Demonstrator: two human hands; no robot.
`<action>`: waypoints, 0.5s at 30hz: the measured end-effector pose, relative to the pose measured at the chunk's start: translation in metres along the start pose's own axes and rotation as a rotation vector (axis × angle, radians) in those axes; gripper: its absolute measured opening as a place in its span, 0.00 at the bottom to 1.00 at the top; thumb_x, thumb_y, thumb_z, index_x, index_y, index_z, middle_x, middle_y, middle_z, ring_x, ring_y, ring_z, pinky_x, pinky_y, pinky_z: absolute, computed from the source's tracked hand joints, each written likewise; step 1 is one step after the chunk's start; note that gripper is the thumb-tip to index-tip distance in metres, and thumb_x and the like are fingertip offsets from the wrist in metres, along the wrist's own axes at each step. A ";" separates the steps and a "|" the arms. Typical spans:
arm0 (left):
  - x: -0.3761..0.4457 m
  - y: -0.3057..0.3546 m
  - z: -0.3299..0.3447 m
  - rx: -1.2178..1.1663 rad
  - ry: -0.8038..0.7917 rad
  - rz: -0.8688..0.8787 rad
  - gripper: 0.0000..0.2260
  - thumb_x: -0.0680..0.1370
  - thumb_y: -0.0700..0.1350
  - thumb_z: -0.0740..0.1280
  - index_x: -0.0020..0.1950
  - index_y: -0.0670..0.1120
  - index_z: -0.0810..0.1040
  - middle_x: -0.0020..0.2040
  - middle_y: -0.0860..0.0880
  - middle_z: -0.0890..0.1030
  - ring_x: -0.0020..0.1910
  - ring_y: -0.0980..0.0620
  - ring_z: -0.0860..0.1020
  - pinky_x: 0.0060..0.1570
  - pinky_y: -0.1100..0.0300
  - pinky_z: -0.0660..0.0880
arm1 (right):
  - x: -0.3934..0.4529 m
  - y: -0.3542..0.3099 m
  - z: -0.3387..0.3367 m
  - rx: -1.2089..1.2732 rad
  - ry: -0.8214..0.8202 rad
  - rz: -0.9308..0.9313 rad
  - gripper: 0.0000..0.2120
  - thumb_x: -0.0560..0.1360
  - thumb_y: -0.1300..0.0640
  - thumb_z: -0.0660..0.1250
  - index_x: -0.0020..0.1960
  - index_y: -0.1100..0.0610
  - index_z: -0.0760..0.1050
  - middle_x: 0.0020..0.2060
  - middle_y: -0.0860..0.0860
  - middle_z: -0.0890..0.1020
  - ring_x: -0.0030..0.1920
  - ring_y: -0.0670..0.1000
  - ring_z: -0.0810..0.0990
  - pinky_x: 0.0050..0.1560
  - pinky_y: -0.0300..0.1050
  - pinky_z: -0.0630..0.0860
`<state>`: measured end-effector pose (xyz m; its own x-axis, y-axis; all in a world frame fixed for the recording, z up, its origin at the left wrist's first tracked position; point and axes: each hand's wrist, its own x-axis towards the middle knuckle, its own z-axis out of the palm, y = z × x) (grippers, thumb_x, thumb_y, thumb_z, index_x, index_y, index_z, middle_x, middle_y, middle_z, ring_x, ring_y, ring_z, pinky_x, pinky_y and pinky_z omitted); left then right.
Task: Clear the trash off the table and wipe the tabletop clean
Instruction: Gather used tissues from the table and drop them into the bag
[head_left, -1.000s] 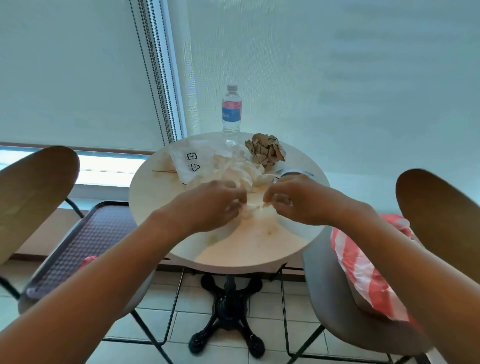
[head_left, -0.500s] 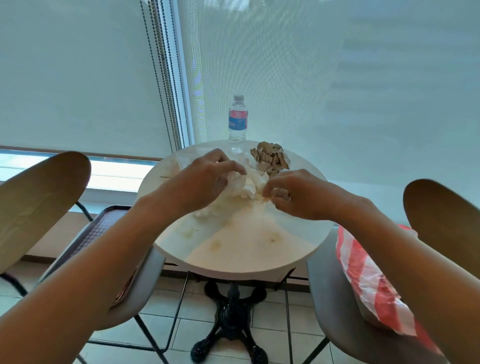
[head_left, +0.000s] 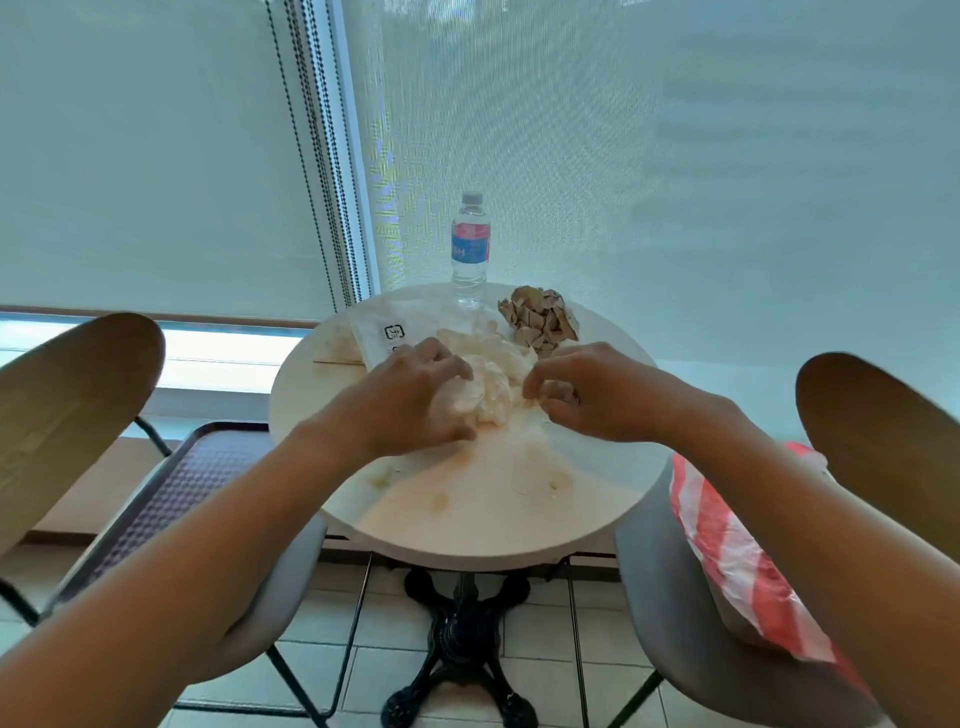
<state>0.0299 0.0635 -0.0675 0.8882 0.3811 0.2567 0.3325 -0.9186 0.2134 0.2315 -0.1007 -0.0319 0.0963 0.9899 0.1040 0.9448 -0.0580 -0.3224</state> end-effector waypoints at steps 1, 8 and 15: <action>0.000 0.000 0.001 0.001 0.011 0.008 0.26 0.67 0.62 0.73 0.61 0.52 0.78 0.55 0.49 0.76 0.52 0.41 0.78 0.54 0.46 0.77 | -0.001 0.000 0.001 0.001 -0.002 -0.007 0.12 0.73 0.53 0.64 0.53 0.44 0.81 0.44 0.44 0.79 0.48 0.50 0.77 0.52 0.58 0.78; 0.004 0.002 -0.013 -0.088 0.090 0.115 0.16 0.70 0.46 0.73 0.58 0.49 0.80 0.49 0.49 0.77 0.44 0.48 0.78 0.49 0.57 0.75 | -0.001 -0.001 -0.001 -0.012 -0.018 0.009 0.11 0.75 0.52 0.63 0.54 0.44 0.81 0.45 0.44 0.79 0.48 0.49 0.77 0.53 0.58 0.78; 0.007 0.007 -0.029 -0.086 0.191 0.189 0.08 0.80 0.43 0.61 0.58 0.48 0.75 0.43 0.49 0.75 0.36 0.49 0.74 0.41 0.53 0.75 | -0.003 -0.003 -0.004 -0.023 -0.029 0.016 0.11 0.76 0.55 0.65 0.55 0.44 0.81 0.47 0.45 0.80 0.49 0.49 0.78 0.54 0.55 0.78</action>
<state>0.0295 0.0628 -0.0371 0.8534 0.2244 0.4705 0.1316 -0.9661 0.2221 0.2299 -0.1037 -0.0274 0.1029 0.9921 0.0718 0.9501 -0.0767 -0.3024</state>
